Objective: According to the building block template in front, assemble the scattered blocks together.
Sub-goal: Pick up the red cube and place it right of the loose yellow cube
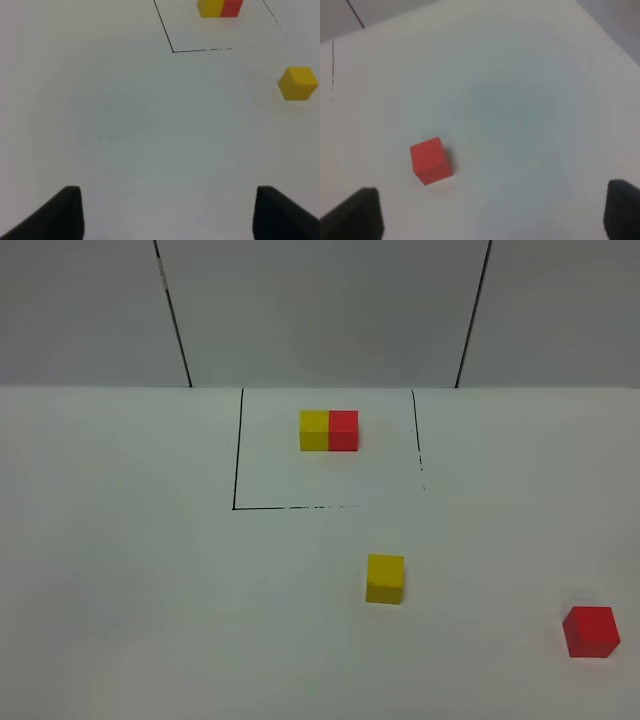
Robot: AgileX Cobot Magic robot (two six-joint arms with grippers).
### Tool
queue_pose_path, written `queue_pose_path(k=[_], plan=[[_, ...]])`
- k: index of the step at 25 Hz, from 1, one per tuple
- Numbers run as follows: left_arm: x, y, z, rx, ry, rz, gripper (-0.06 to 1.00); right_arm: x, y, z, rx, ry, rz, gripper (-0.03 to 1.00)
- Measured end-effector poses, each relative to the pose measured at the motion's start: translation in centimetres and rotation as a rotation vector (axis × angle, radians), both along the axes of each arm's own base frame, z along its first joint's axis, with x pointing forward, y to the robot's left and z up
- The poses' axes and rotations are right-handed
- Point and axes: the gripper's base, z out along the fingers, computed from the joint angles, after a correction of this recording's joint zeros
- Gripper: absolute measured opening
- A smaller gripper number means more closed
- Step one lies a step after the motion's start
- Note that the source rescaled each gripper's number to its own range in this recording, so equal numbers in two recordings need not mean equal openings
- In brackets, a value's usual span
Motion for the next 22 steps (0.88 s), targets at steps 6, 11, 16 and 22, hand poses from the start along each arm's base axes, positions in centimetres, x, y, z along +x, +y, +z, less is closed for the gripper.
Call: queue_pose_path(k=[6,11,16,22], plan=[[0.0,0.0,0.0,0.0,0.0,0.0,0.49,0.0,0.0,0.0,0.0,0.0,0.0,0.76],[0.0,0.0,0.0,0.0,0.0,0.0,0.49,0.0,0.0,0.0,0.0,0.0,0.0,0.76],[0.0,0.0,0.0,0.0,0.0,0.0,0.49,0.0,0.0,0.0,0.0,0.0,0.0,0.76],[0.0,0.0,0.0,0.0,0.0,0.0,0.49,0.0,0.0,0.0,0.0,0.0,0.0,0.76]])
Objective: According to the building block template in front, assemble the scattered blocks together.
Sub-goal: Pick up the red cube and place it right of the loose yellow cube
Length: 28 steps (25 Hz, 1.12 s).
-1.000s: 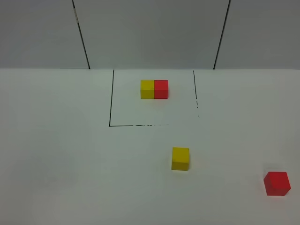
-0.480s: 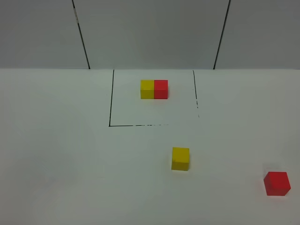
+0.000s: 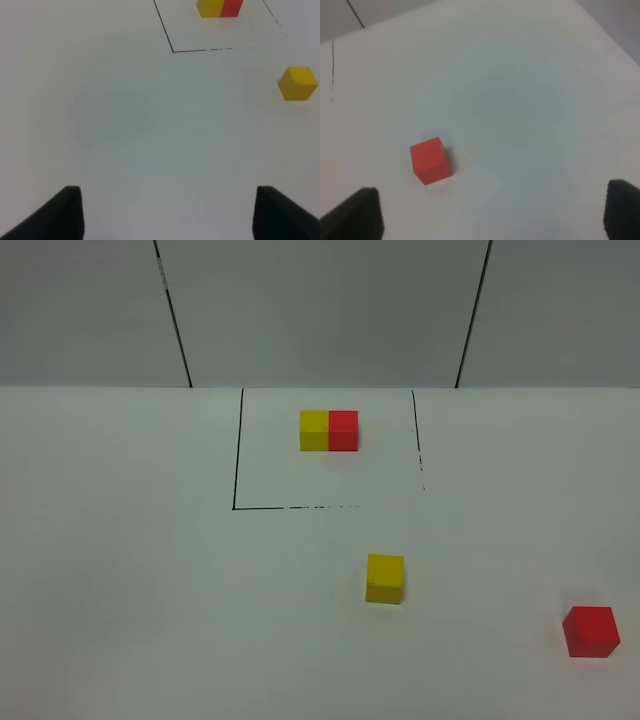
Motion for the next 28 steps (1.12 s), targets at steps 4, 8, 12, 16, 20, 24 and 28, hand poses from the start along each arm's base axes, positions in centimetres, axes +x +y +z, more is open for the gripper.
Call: queue_pose_path(k=[4,8,12,16,20,24,28], plan=[[0.0,0.0,0.0,0.0,0.0,0.0,0.49,0.0,0.0,0.0,0.0,0.0,0.0,0.76],[0.0,0.0,0.0,0.0,0.0,0.0,0.49,0.0,0.0,0.0,0.0,0.0,0.0,0.76],[0.0,0.0,0.0,0.0,0.0,0.0,0.49,0.2,0.0,0.2,-0.007,0.014,-0.002,0.8],[0.0,0.0,0.0,0.0,0.0,0.0,0.49,3.1,0.5,2.5,-0.005,0.165,0.059,1.0],[0.0,0.0,0.0,0.0,0.0,0.0,0.49,9.6,1.0,3.8,0.005,0.408,0.12,1.0],[0.0,0.0,0.0,0.0,0.0,0.0,0.49,16.9,1.5,2.2,0.016,0.625,0.172,1.0],[0.0,0.0,0.0,0.0,0.0,0.0,0.49,22.8,3.3,-1.7,0.026,0.758,0.246,1.0]])
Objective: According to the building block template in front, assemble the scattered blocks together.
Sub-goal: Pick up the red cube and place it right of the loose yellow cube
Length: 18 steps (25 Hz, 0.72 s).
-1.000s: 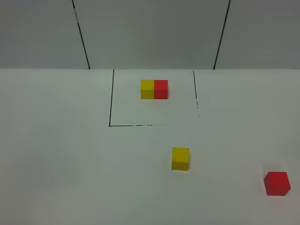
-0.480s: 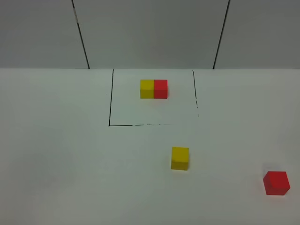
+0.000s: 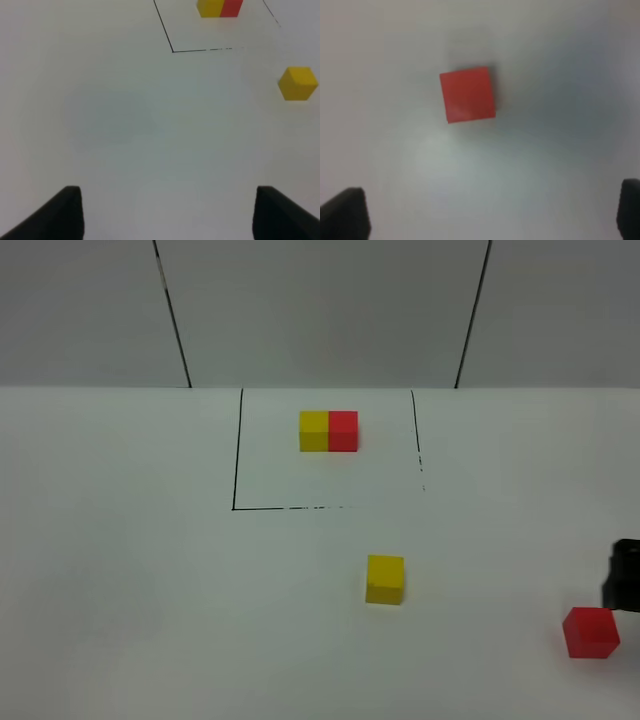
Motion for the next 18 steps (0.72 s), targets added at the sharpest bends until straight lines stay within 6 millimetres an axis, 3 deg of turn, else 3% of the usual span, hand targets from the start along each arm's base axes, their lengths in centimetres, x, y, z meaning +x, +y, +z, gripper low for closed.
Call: queue_pose_path(k=[4,7,13,18], plan=[[0.0,0.0,0.0,0.0,0.0,0.0,0.49,2.9,1.6,-4.2,-0.011,0.091,0.059,1.0],[0.0,0.0,0.0,0.0,0.0,0.0,0.49,3.8,1.9,-6.4,-0.019,0.147,0.069,1.0],[0.0,0.0,0.0,0.0,0.0,0.0,0.49,4.6,2.1,-7.9,-0.022,0.13,0.087,1.0],[0.0,0.0,0.0,0.0,0.0,0.0,0.49,3.8,2.0,-9.3,-0.02,0.105,0.088,1.0]])
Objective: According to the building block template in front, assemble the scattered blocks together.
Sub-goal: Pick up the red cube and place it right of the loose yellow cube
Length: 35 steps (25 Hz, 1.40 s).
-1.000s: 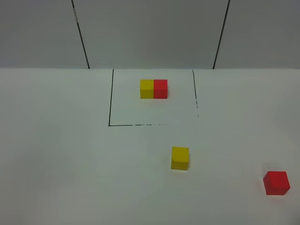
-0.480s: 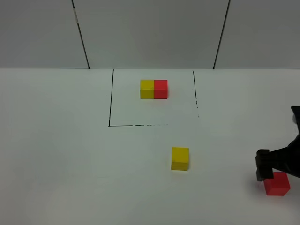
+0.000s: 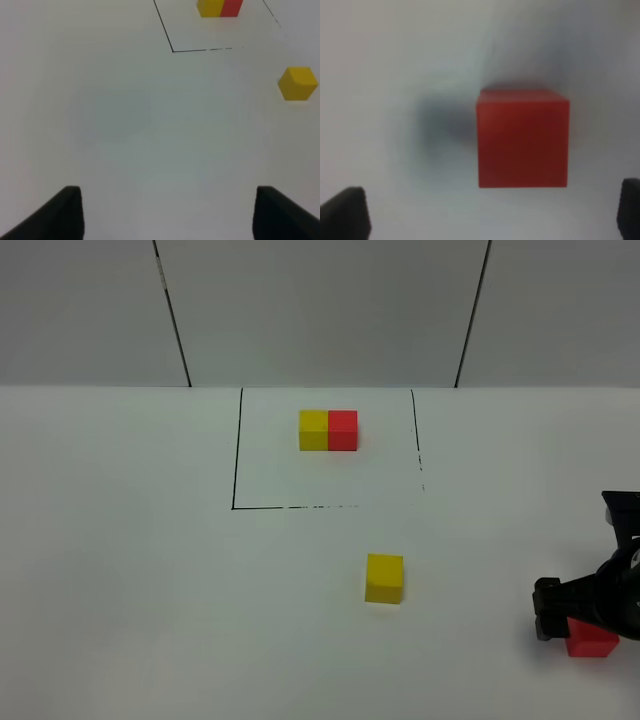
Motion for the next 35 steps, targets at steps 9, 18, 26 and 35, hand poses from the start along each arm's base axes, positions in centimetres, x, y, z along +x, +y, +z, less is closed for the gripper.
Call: queue_pose_path(k=[9,18,26,35], plan=[[0.0,0.0,0.0,0.0,0.0,0.0,0.49,0.2,0.0,-1.1,-0.011,-0.009,0.015,1.0],[0.0,0.0,0.0,0.0,0.0,0.0,0.49,0.8,0.1,-4.1,-0.019,0.051,0.016,1.0],[0.0,0.0,0.0,0.0,0.0,0.0,0.49,1.3,-0.3,-5.5,-0.022,0.06,0.007,1.0],[0.0,0.0,0.0,-0.001,0.0,-0.001,0.49,1.5,-0.6,-5.8,-0.022,0.065,-0.007,1.0]])
